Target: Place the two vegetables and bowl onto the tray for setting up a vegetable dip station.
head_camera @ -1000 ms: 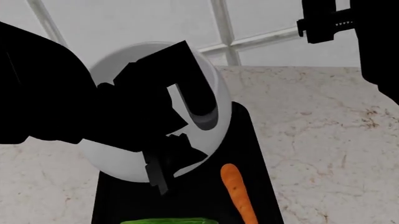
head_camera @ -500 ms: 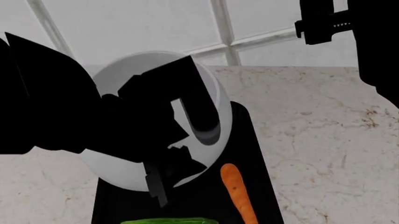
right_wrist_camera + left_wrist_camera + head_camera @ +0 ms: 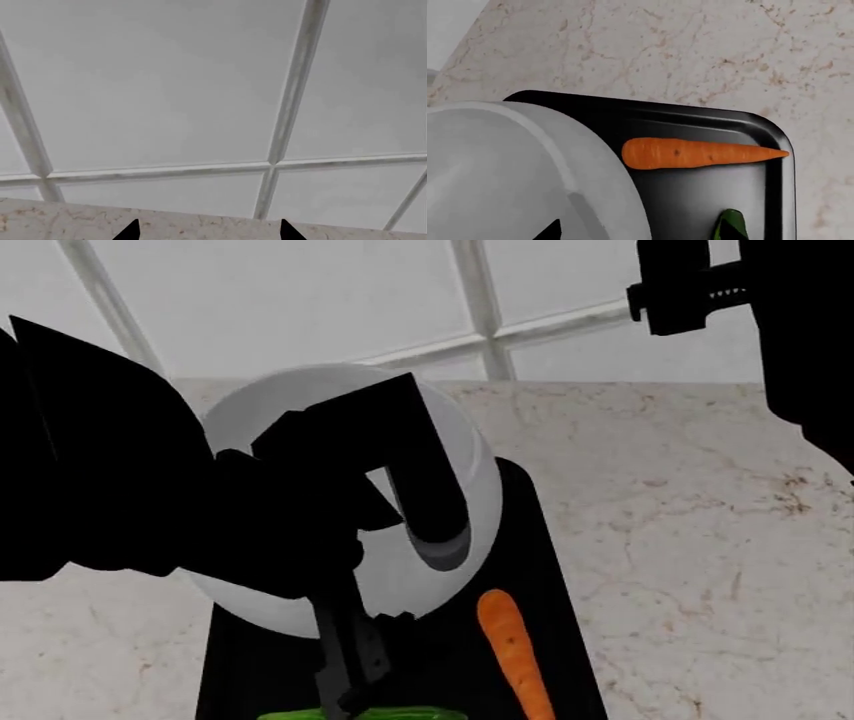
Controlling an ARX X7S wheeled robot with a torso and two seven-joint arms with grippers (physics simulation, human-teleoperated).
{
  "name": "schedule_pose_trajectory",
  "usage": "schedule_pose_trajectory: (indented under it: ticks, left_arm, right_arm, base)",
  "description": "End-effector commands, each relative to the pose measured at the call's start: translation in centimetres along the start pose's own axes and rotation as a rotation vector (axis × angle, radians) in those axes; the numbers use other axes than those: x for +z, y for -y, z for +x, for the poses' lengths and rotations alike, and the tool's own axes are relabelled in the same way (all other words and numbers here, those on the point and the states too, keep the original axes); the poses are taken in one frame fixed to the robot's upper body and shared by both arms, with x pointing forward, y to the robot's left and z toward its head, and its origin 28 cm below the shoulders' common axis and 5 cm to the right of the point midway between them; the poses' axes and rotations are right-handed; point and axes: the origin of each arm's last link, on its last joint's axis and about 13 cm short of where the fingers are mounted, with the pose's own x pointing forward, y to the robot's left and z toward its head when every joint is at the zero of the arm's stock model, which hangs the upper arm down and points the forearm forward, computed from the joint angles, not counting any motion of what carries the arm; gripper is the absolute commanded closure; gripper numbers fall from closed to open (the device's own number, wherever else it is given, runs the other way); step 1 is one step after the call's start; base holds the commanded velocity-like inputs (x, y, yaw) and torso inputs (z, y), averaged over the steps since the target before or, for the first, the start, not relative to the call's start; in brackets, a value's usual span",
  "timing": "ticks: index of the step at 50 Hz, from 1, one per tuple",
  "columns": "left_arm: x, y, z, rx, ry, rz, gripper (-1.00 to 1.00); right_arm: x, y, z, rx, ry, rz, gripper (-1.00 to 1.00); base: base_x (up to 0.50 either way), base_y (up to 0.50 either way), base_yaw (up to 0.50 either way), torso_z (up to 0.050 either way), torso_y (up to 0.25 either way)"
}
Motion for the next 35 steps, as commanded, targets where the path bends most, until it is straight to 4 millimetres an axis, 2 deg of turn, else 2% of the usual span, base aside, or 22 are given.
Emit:
schedule_pose_trajectory:
  ticks: [1,22,35]
  left_arm:
    - [0.9,-0.4,-1.6,0.043,0.043,0.004,-1.00]
    - [2.0,-1.4,-6.3,0.160,0.209,-0.033,-1.00]
    - [1.2,-1.4,-6.8,0.225,0.358,-0.096,-1.00]
  right_arm:
    - [0.0,0.1,-0.1,0.000,0.001,0.000,-1.00]
    - [1.1,0.4,-1.3,-0.008,0.025,-0.002,-1.00]
    - [1.5,0.2,-2.4,0.018,0.056,0.014,-1.00]
  base:
    - [0.00,0.00,0.00,0.000,0.000]
    - [0.00,0.00,0.00,0.000,0.000]
    - [0.00,0.00,0.00,0.000,0.000]
